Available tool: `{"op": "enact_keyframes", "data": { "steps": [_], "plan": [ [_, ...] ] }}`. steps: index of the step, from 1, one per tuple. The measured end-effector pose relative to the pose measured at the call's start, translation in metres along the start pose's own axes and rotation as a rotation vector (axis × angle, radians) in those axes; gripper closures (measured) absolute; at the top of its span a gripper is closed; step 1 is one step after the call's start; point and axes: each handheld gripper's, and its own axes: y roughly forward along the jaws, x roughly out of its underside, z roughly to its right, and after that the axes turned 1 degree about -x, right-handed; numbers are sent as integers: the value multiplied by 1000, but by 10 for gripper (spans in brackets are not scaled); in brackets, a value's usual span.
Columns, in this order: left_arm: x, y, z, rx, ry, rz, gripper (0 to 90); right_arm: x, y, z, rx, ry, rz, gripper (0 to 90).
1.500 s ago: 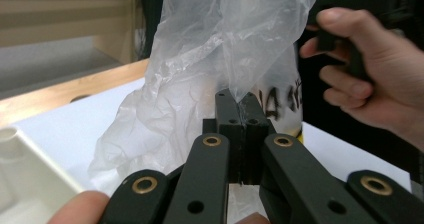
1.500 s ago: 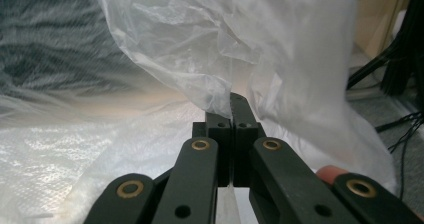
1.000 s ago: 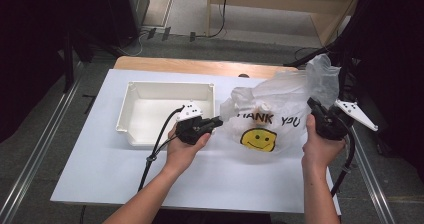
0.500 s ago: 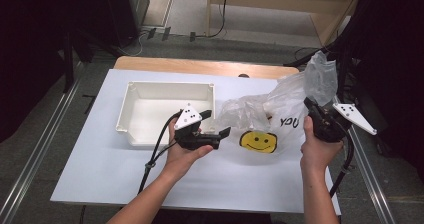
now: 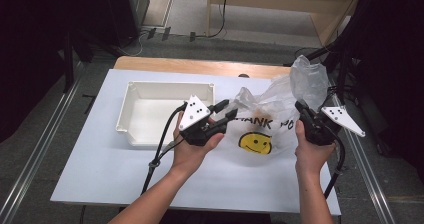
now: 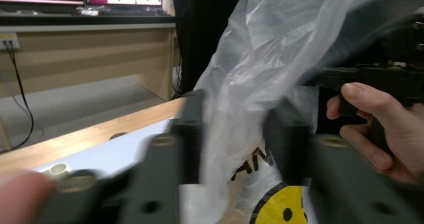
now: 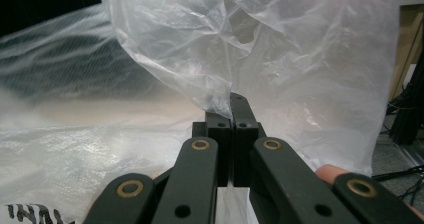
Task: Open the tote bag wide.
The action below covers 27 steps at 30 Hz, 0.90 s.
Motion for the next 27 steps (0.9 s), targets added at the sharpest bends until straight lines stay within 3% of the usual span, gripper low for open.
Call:
{"op": "enact_keyframes", "data": {
  "steps": [2,7,9,16,27],
  "plan": [
    [6,1,-11,-8,-33,-30,895,1,-2,6,23,15,1,900],
    [25,4,-37,-54,-159,-78,900,3,-5,17,63,43,0,900],
    [31,5,-43,-56,-184,-94,900,5,-6,20,75,57,-8,900],
    [44,10,-44,-53,-186,-133,900,14,-4,29,95,69,-35,900],
    [65,18,-33,-33,-187,-190,900,29,3,40,118,91,-82,900]
  ]
}}
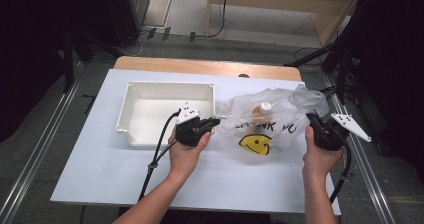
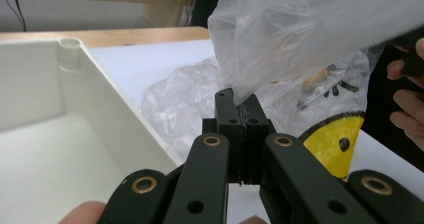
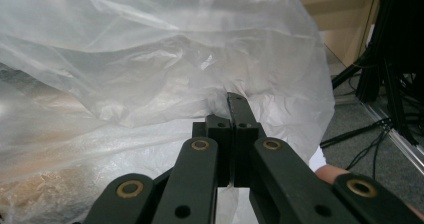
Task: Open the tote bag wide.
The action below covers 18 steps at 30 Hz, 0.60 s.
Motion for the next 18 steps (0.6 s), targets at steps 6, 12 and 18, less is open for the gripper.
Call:
{"op": "enact_keyframes", "data": {
  "steps": [6,12,18],
  "plan": [
    [21,8,6,15,-10,-41,900,13,10,9,16,-6,-41,900],
    [37,13,12,7,2,-77,900,25,18,14,31,-6,-85,900],
    [53,20,14,-30,0,-135,900,41,30,21,48,-13,-166,900]
  ]
}}
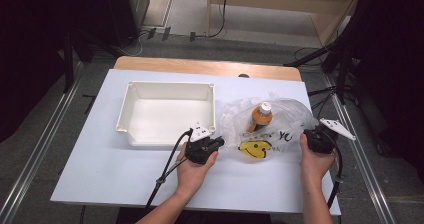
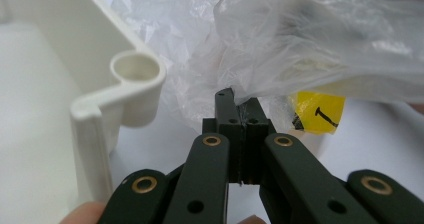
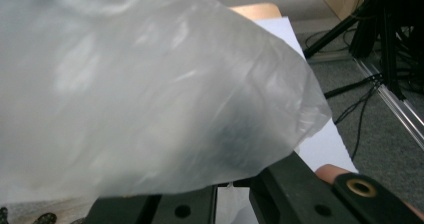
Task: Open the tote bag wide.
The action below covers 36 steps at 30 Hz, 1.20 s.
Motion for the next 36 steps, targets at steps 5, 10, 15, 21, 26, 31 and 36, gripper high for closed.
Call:
{"op": "enact_keyframes", "data": {
  "steps": [5,10,15,21,26,31,36],
  "plan": [
    [8,6,1,-29,6,-50,900,4,8,0,0,-16,-49,900],
    [12,8,1,-37,28,-69,900,13,16,1,17,-32,-86,900],
    [15,13,3,-65,32,-97,900,17,19,2,10,-19,-106,900],
    [16,12,3,-85,35,-97,900,21,7,3,-23,10,-23,682],
    [17,13,5,-95,45,-92,900,22,-15,6,-52,42,29,481],
    [17,13,6,-101,51,-93,900,21,-34,-4,-68,15,71,393],
    [17,12,6,-98,54,-92,900,19,-51,-15,-61,-27,101,334]
  ]
}}
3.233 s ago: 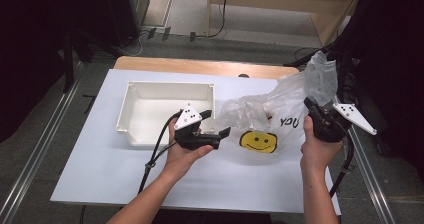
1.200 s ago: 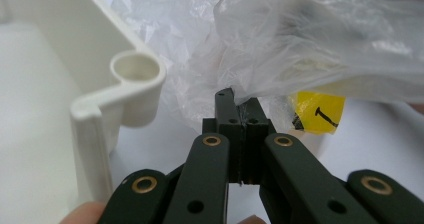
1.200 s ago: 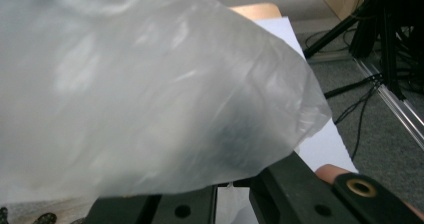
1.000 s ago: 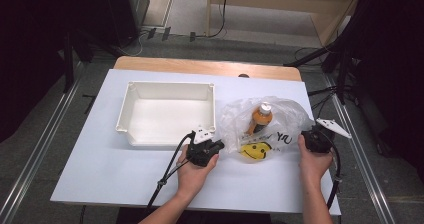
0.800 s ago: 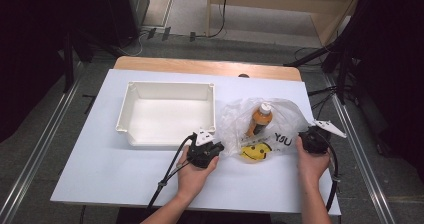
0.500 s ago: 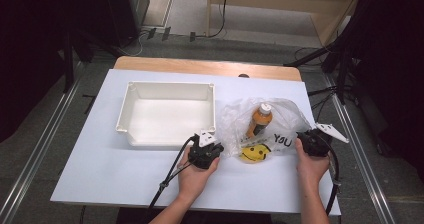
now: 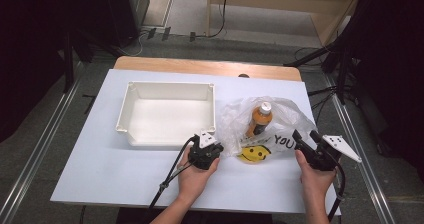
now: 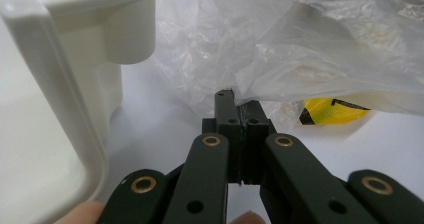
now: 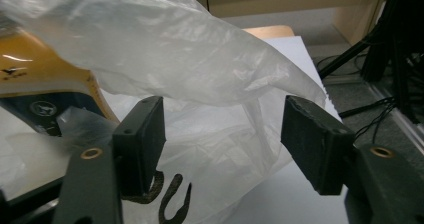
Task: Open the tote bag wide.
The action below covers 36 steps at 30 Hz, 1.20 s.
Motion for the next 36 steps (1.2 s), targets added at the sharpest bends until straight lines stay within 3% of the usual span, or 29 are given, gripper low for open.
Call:
{"op": "enact_keyframes", "data": {
  "steps": [3,11,17,21,23,27,30,32,36],
  "plan": [
    [0,0,0,-2,-2,4,900,-5,-12,-5,-2,-14,26,308],
    [0,0,0,2,4,15,900,-13,-24,-14,-36,-41,79,306],
    [0,0,0,2,7,18,900,-25,-18,-27,-77,-111,110,310],
    [0,0,0,3,10,19,900,-30,-7,-34,-71,-140,99,318],
    [0,0,0,4,10,21,900,-32,-2,-35,-66,-148,104,371],
    [0,-1,1,4,5,25,900,-32,10,-37,-62,-199,75,666],
    [0,0,1,6,4,28,900,-34,20,-35,-90,-187,52,849],
    [0,-1,1,4,2,28,900,-37,25,-34,-100,-168,39,900],
    [0,-1,0,11,3,31,900,-47,36,-36,-110,-167,43,900]
  ]
}}
